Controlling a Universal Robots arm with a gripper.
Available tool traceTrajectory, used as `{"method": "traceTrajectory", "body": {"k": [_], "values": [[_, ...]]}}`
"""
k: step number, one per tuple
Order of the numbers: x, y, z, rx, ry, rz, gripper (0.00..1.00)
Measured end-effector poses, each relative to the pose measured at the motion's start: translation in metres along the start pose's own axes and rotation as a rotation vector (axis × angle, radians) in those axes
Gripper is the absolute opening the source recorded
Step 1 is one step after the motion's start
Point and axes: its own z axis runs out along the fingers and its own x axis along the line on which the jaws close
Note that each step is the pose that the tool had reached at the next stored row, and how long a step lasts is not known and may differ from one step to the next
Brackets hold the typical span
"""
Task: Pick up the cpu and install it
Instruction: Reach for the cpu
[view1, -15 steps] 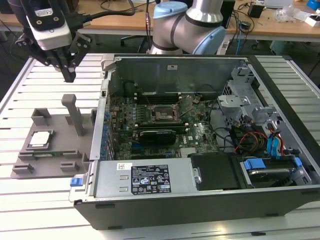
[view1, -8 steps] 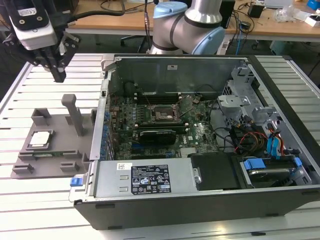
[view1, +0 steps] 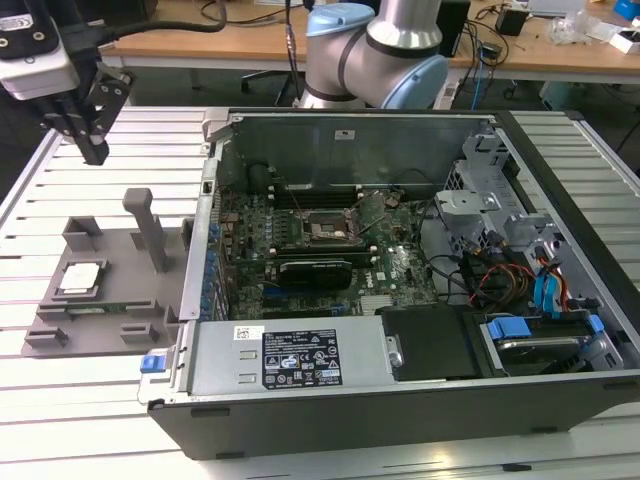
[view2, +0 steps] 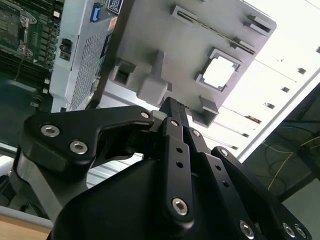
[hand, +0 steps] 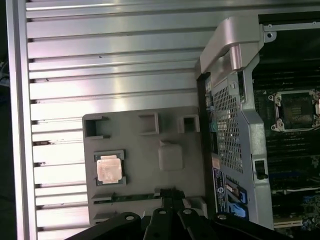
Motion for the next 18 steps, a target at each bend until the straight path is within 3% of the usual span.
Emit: {"method": "traceTrajectory", "body": {"k": [4,18], "values": [[0.0147,-0.0011,-0.0004,0.0,0.0001,0.0,0.11],[0.0455,-0.0034,-0.0012,0.0,0.0,0.0,0.11]]}}
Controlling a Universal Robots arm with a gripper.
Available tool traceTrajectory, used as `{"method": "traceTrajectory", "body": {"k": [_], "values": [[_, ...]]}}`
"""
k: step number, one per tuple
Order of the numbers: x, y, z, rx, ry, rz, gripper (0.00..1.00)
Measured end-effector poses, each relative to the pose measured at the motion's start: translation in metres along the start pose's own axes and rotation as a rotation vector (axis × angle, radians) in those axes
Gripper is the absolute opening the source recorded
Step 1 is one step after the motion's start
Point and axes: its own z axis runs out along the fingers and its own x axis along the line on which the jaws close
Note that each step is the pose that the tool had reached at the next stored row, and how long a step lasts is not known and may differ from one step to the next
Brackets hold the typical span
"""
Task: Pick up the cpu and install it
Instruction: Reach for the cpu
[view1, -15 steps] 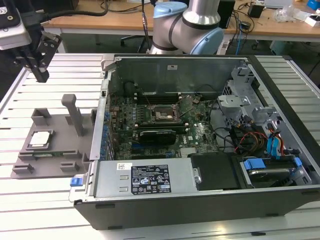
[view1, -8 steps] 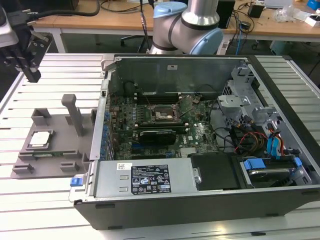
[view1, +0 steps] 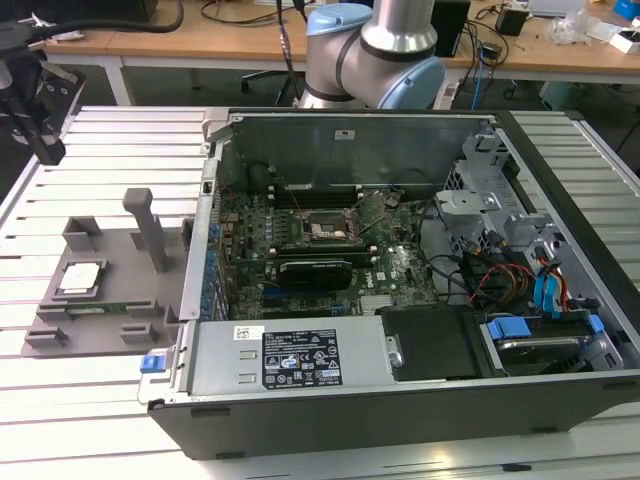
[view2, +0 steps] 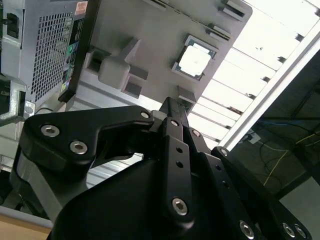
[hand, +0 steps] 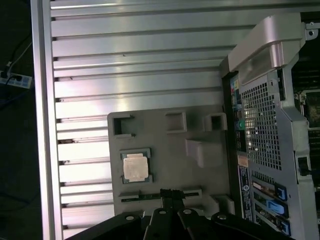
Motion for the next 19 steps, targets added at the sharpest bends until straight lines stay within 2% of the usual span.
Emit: {"method": "traceTrajectory", "body": {"k": [5,19], "values": [[0.0123,-0.0009,-0.0003,0.0,0.0,0.0,0.11],[0.037,-0.0027,-0.001,0.0,0.0,0.0,0.11]]}}
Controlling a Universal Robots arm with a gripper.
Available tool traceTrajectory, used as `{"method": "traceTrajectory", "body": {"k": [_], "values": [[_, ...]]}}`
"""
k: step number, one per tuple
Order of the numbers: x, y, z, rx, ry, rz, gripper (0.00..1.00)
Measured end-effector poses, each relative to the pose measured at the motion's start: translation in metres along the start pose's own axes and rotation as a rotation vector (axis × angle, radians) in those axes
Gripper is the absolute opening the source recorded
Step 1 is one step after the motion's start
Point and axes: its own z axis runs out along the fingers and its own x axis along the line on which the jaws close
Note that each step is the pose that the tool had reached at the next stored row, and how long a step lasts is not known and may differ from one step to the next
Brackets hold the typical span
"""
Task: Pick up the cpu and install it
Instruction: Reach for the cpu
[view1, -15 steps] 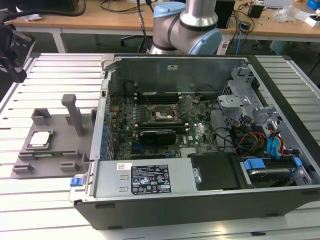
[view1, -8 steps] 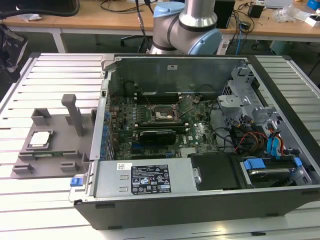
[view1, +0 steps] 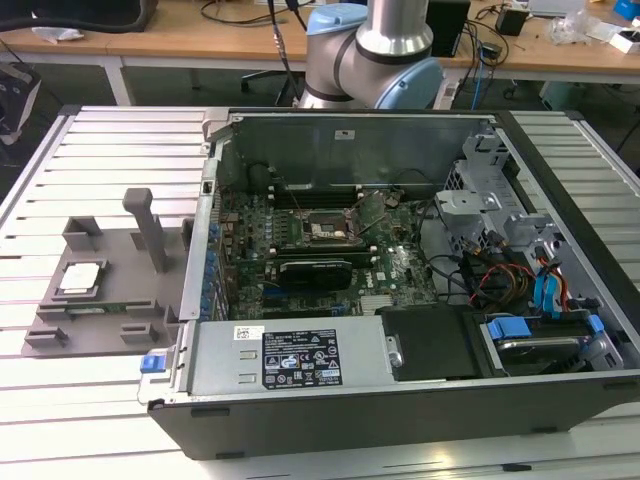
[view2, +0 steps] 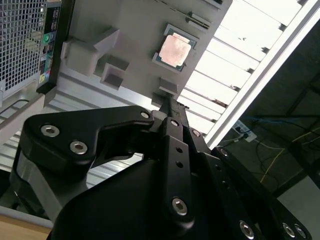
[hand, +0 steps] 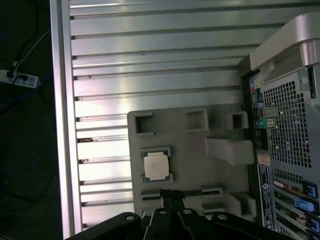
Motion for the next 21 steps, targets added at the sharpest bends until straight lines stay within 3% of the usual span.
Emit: {"method": "traceTrajectory", "body": {"k": [12,21], "values": [[0.0227,-0.0017,-0.0006,0.0,0.0001,0.0,0.11],[0.0476,-0.0035,-0.0014,0.0001,0.0,0.0,0.11]]}}
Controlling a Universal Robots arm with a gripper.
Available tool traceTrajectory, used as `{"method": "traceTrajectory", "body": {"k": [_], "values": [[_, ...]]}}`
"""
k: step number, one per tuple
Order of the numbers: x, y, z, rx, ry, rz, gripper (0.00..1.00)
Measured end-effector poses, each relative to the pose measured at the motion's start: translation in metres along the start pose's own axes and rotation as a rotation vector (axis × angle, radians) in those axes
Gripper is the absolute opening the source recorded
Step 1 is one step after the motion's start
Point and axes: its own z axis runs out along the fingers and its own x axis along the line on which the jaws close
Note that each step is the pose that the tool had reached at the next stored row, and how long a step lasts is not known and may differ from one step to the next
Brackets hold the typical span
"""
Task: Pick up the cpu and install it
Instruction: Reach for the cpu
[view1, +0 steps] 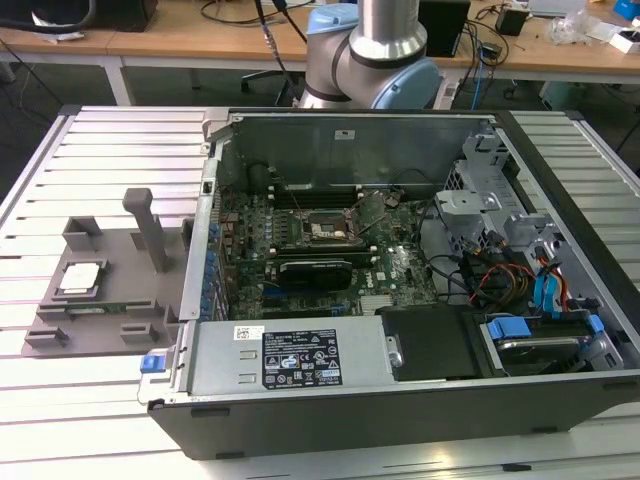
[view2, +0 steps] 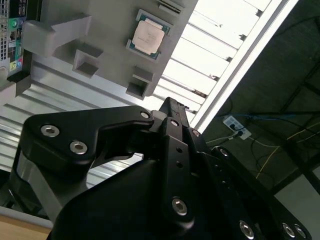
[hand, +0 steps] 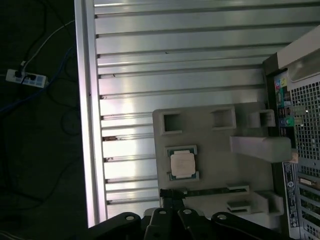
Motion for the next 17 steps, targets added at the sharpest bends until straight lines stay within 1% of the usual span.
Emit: {"method": "traceTrajectory", "body": {"k": [2,12,15,16,17], "values": [[0.0061,-0.0005,-0.0002,0.0,0.0,0.0,0.11],[0.0235,-0.0017,-0.0006,0.0,0.0,0.0,0.11],[0.0305,-0.0023,-0.0008,0.0,0.0,0.0,0.11],[0.0354,-0.0026,-0.001,0.0,0.0,0.0,0.11],[0.0368,-0.0027,-0.001,0.0,0.0,0.0,0.11]]}}
